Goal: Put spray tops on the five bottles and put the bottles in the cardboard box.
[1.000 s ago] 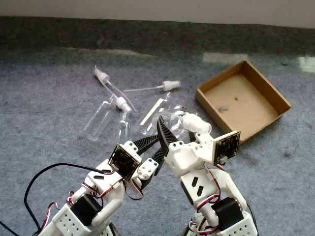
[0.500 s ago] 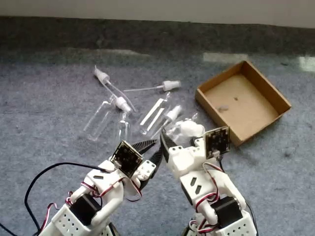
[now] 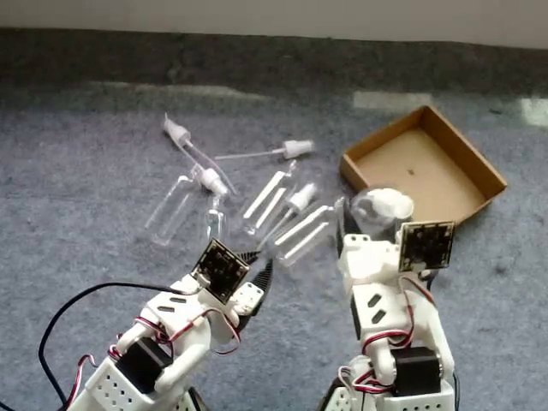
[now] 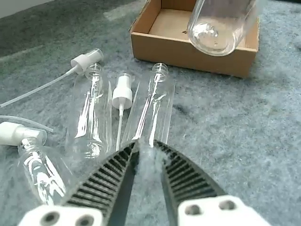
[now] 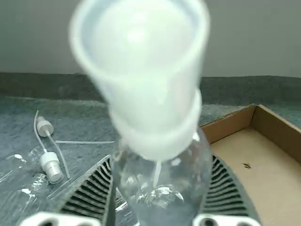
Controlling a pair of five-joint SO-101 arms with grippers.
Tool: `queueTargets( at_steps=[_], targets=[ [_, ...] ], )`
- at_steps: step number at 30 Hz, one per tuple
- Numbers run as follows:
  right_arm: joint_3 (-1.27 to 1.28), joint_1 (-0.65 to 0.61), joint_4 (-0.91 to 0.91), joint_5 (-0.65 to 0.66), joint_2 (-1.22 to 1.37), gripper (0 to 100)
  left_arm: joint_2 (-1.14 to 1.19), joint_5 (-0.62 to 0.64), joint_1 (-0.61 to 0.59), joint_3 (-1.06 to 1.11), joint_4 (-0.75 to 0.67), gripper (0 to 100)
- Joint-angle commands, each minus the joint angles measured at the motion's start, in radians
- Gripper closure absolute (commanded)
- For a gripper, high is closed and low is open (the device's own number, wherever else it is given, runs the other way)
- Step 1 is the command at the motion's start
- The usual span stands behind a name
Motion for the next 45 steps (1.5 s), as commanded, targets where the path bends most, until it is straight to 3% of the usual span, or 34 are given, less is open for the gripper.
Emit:
queueTargets(
  at_steps=[1, 8, 13, 27, 45],
  targets=[
    [-0.119, 0.031, 0.007, 0.087, 0.044, 87.1, -0.005, 0.003, -0.010, -0.050, 0.006, 99],
    [-0.326, 0.130, -0.027, 0.172, 0.414, 87.1, -0.005, 0.002, -0.147, 0.024, -0.057, 99],
    [-0.421, 0.213, -0.223, 0.173, 0.679, 87.1, -0.005, 0.003, -0.211, 0.077, -0.189, 99],
    [-0.472, 0.280, -0.766, 0.173, 1.231, 87.1, -0.005, 0.003, -0.209, 0.077, -0.192, 99],
    [-1.093, 0.325, -0.806, 0.166, 1.959, 87.1, -0.001, 0.003, -0.214, 0.077, -0.192, 99]
  ],
)
